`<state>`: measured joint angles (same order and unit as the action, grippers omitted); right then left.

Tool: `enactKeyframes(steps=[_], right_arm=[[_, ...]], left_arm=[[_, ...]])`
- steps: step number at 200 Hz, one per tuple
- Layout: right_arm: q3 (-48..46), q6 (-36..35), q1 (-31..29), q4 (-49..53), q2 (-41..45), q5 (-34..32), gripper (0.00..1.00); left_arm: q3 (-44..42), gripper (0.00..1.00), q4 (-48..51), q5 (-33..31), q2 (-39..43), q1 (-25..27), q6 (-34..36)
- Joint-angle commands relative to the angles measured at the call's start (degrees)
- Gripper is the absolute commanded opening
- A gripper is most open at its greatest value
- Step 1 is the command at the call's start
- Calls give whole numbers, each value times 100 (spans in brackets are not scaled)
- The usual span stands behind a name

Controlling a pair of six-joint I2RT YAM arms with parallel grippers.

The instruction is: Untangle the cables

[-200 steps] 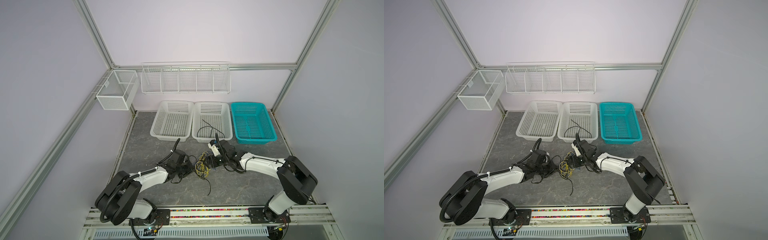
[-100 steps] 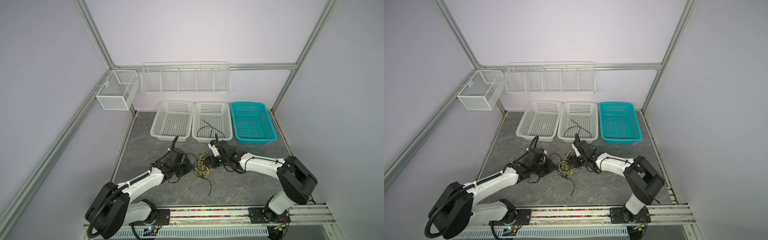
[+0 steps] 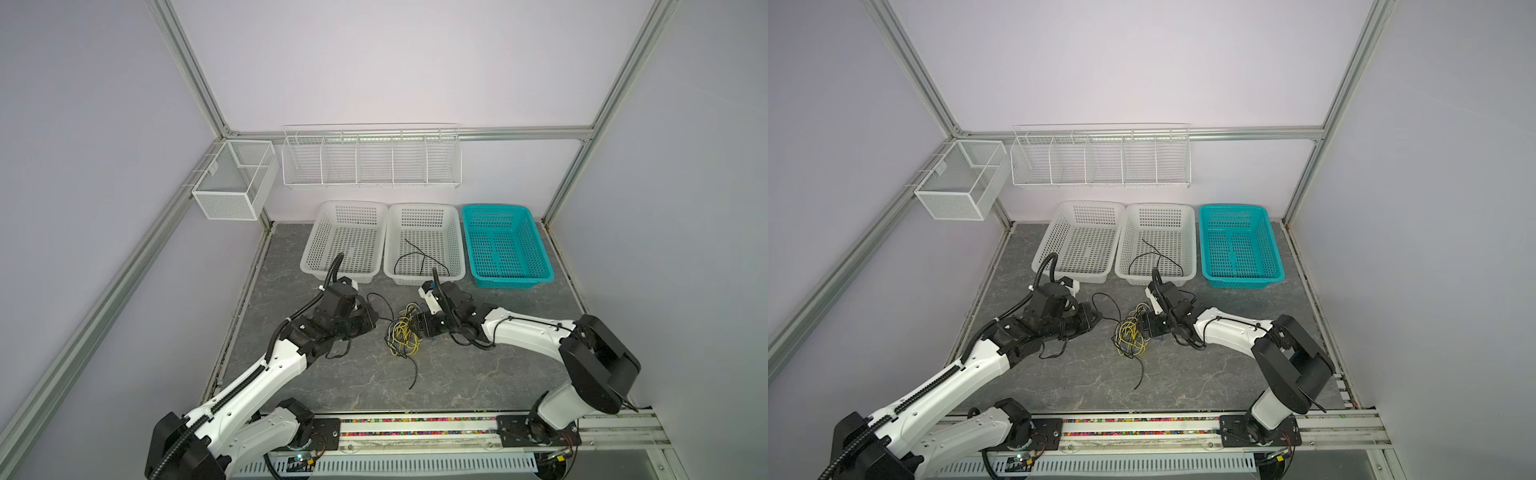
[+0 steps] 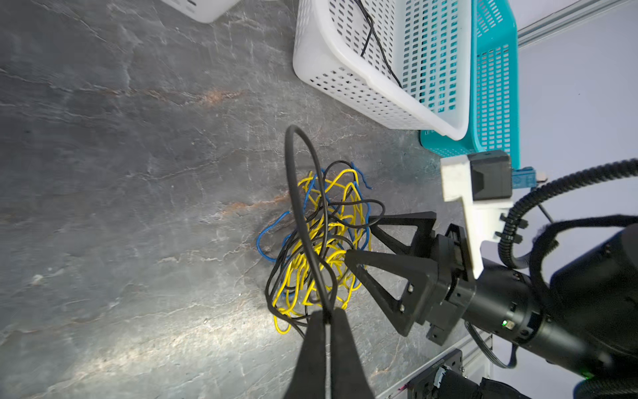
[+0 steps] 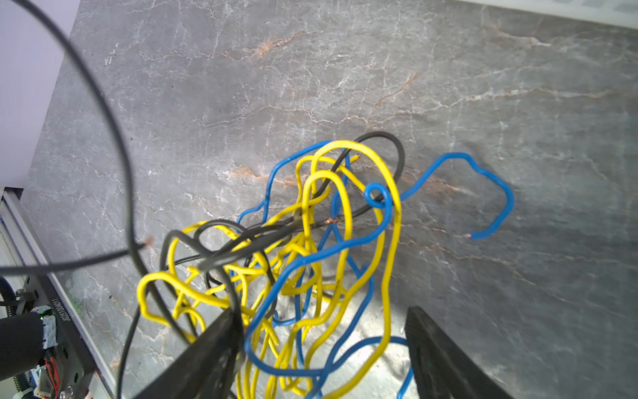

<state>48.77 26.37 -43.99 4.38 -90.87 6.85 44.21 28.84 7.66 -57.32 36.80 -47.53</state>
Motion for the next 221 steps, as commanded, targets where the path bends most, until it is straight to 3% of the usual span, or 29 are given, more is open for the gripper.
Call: enactKeyframes(steps=[1,90,161,221], right_arm=[[-138,-3,-22,-2,196,-26,78],[-258,0,-28,-154,400,61,78],[-615,-44,-43,-723,946,535,79],[-1008,-144,-52,-1265,1688,886,80]], left_arm=[[393,0,555,-458,316,21,254],[2740,0,1646,-888,523,21,796],[4418,0,1870,-544,47,21,890],[4414,0,1565,-118,-35,21,631]])
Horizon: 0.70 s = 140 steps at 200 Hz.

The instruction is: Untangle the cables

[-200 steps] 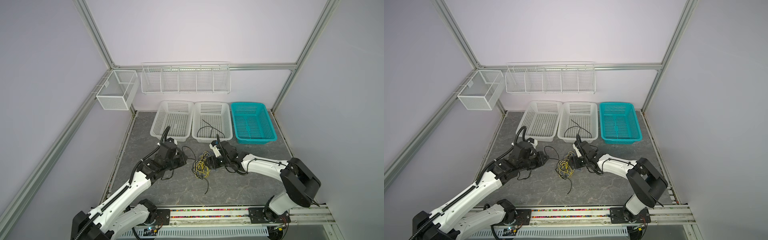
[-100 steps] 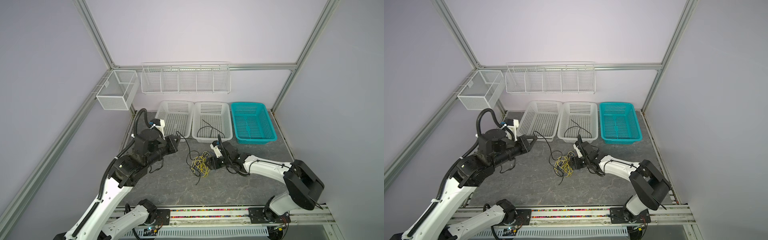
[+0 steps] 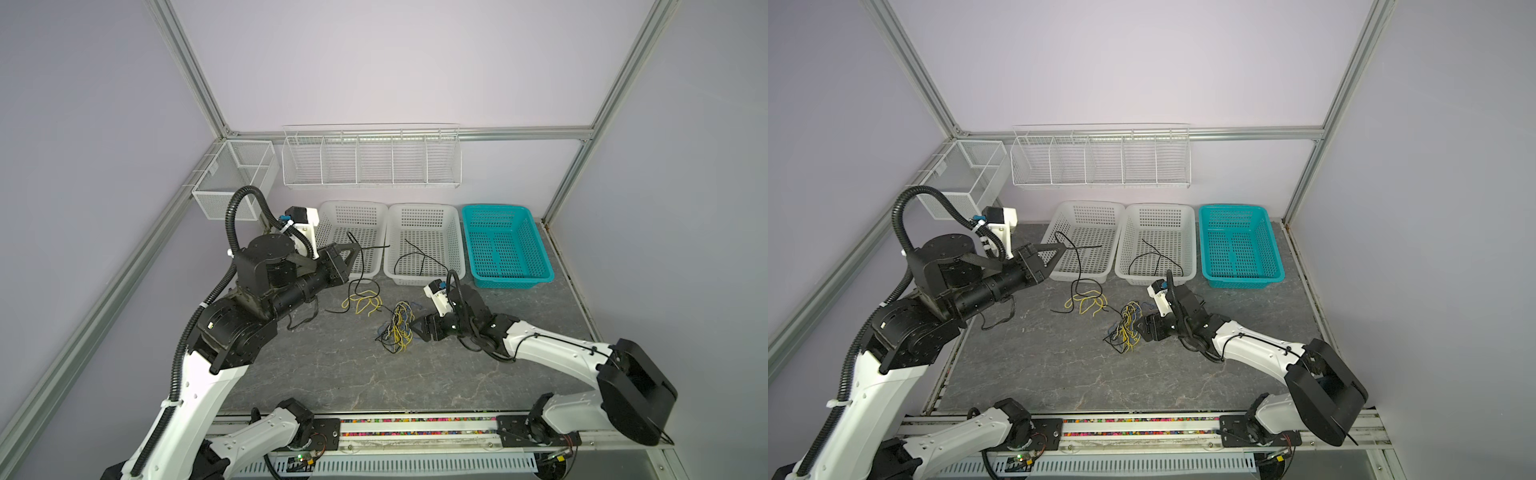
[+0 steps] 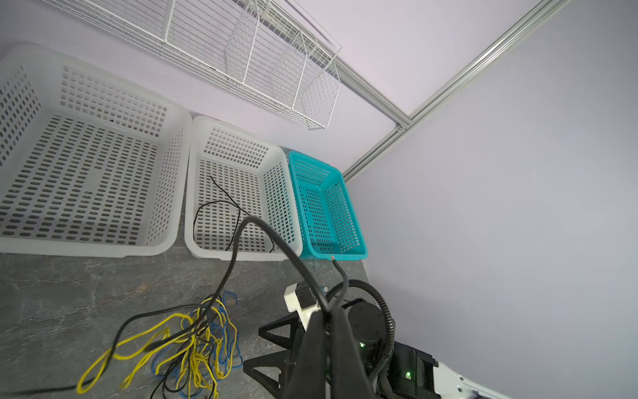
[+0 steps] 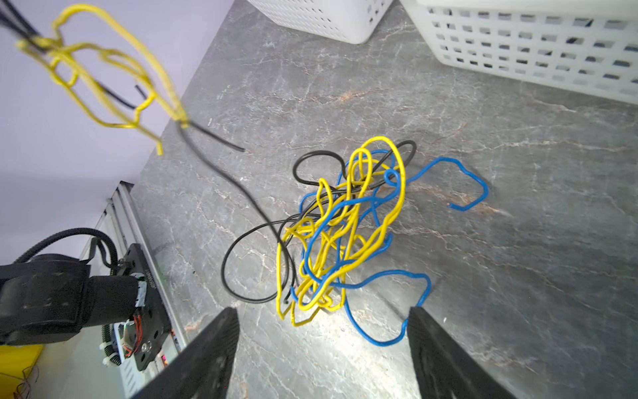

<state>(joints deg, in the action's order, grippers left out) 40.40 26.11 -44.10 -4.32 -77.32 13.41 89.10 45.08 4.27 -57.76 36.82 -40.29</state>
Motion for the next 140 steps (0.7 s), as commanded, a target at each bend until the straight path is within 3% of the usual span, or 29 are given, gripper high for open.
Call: enactKeyframes(steps=[1,60,140], right_arm=[[-177,-116,-44,-403,345,231,80],[312,-165,-33,-213,871,39,81],[1218,477,-134,-1328,-505,989,80]], left_arm=[[-85,0,-60,222,14,18,-97],[-615,0,-520,537,116,18,-403],[-1025,0,-887,757,392,18,-717]])
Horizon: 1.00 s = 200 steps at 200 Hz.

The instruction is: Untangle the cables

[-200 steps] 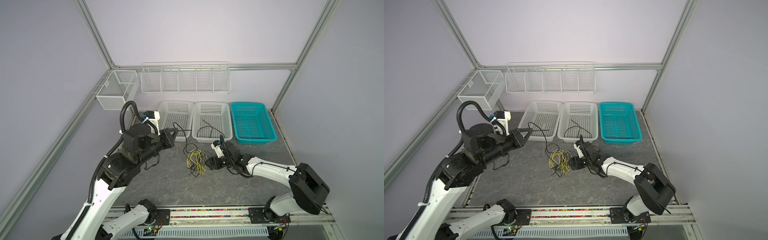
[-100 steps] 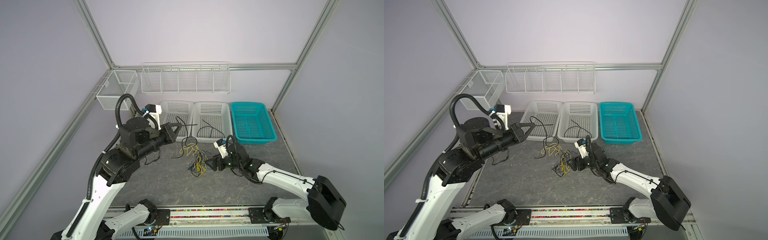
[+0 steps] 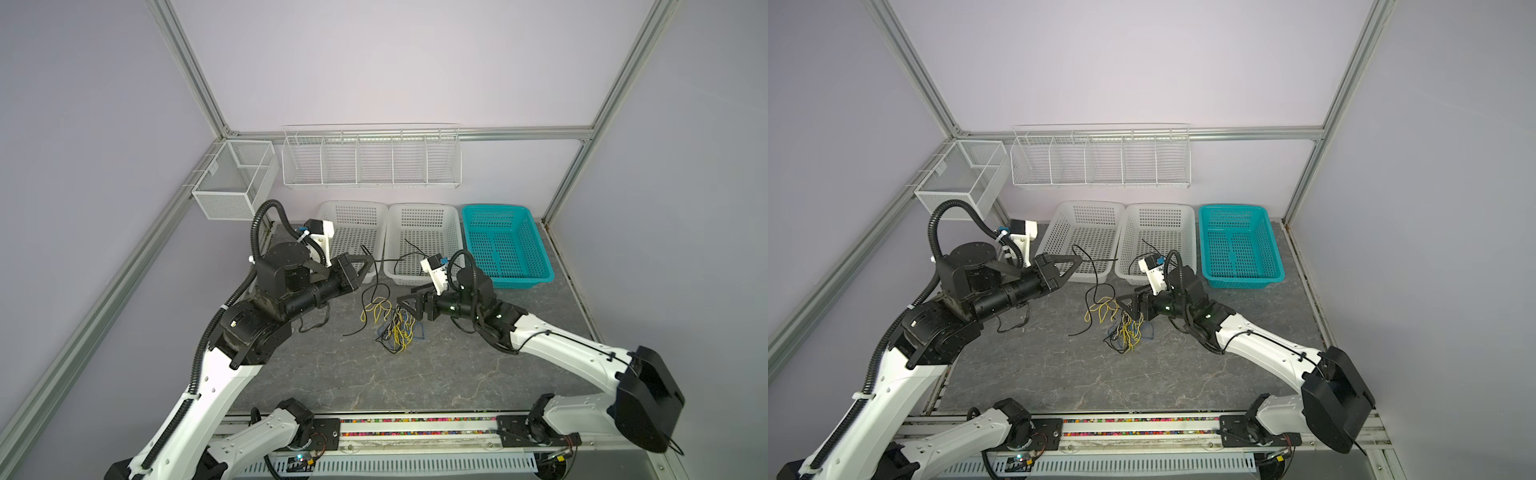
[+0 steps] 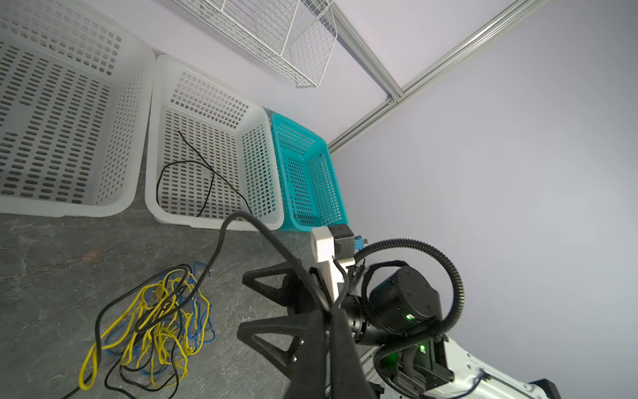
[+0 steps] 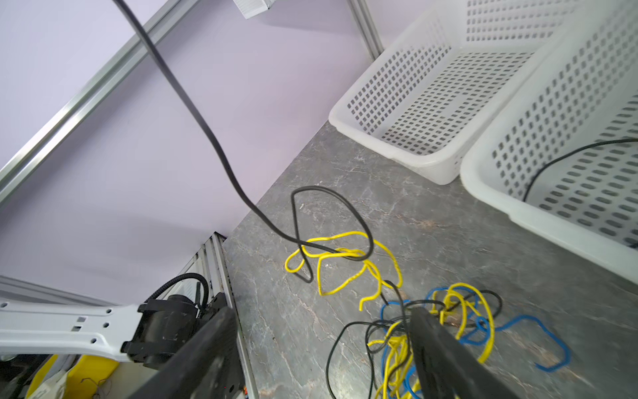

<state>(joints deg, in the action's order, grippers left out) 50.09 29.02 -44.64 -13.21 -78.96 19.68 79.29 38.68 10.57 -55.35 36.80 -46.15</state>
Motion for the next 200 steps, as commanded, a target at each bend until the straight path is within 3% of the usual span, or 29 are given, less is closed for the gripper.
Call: enactKeyframes(steps=[1,70,100,200], right_arm=[[257,185,-79,-442,-354,361,80],[644,210,-138,-805,-1096,316,76],[773,192,-254,-927,-1307,369,70],[821,89,-291,-975,-1489,282,21]], left_arm=[[-44,0,-246,124,154,21,-135],[-291,0,-431,266,337,21,-253],[-291,0,-448,284,364,21,-248],[-521,0,-604,341,549,21,-218]])
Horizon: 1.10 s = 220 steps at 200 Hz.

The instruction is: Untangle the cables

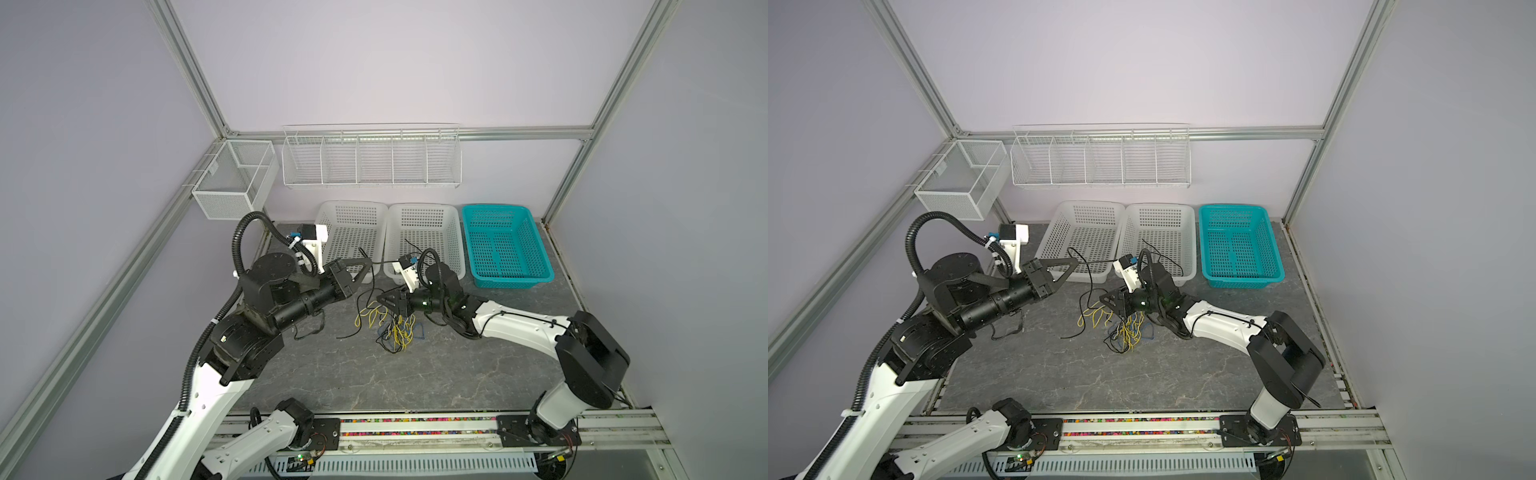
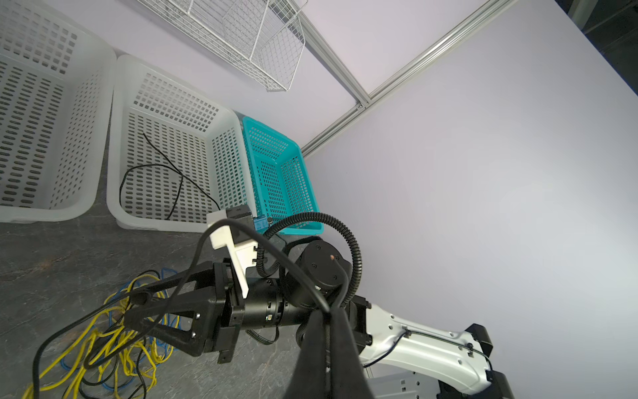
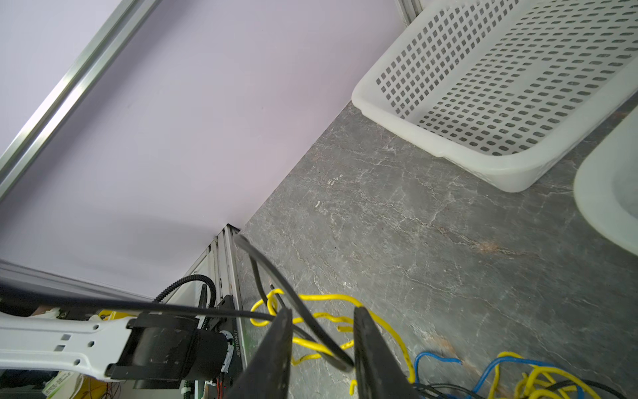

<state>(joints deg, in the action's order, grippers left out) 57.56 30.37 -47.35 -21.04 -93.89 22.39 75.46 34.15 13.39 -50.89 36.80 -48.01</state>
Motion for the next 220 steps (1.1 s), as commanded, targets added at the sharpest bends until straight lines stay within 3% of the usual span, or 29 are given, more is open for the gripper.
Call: enactKeyframes(steps=[1,32,54,115,154,181,220], right_arm=[[72,-48,-20,-191,7,11,21],[-59,-254,-20,145,479,-390,7],[-45,-553,-20,785,995,-874,7],[151,-1035,-20,2026,2241,-1499,7],[475,-1258,-20,2653,2622,-1766,7],[669,-1340,-20,2904,2777,-1842,7],[917,-1321,-20,3126,2820,-1817,7]], left_arm=[[-146,0,-153,59,104,21,-33],[-383,0,-87,-2,206,21,27],[-648,4,20,-107,280,21,115],[-1696,44,-129,-181,424,21,93],[-2242,60,-644,103,545,21,-78],[-2572,65,-1172,478,514,60,-271],[-2824,66,-1795,481,376,452,-419]])
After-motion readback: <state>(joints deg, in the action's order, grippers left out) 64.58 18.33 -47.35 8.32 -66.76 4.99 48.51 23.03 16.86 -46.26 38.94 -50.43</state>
